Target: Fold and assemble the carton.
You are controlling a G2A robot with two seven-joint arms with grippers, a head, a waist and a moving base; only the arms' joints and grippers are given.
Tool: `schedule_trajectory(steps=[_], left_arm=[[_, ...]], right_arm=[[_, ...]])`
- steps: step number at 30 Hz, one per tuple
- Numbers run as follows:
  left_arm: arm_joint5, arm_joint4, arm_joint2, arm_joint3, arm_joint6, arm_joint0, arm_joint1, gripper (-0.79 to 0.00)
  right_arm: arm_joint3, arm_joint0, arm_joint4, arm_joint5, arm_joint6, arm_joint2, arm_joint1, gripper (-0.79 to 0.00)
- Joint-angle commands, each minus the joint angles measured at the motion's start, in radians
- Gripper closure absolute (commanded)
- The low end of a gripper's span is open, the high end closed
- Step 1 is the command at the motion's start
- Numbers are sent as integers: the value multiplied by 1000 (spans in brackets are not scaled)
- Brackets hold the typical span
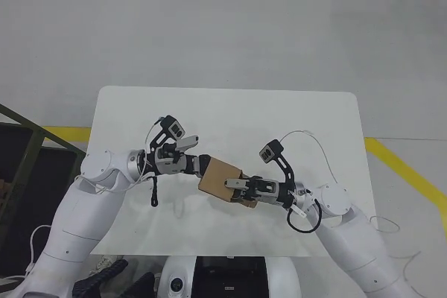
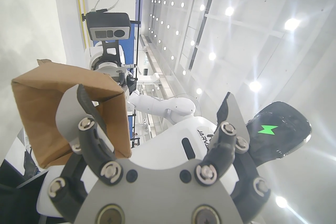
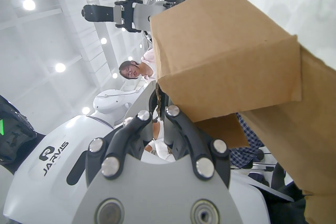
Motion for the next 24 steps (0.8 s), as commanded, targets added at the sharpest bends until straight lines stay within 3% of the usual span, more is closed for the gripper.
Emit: schedule_trajectory(steps=[1,14,24], left_arm=[[-1,-2,1,1,0,-3,0,-785],[-3,-17,13,17,-11,-16,-4,-785],[-3,-1,-73,18,-8,13,9,-785]], right_arm=[[-1,0,-1,2,0,0,0,0],[10,9,6,13,8,-6,-2,0],[61,30,29,14,128,20,7,0]])
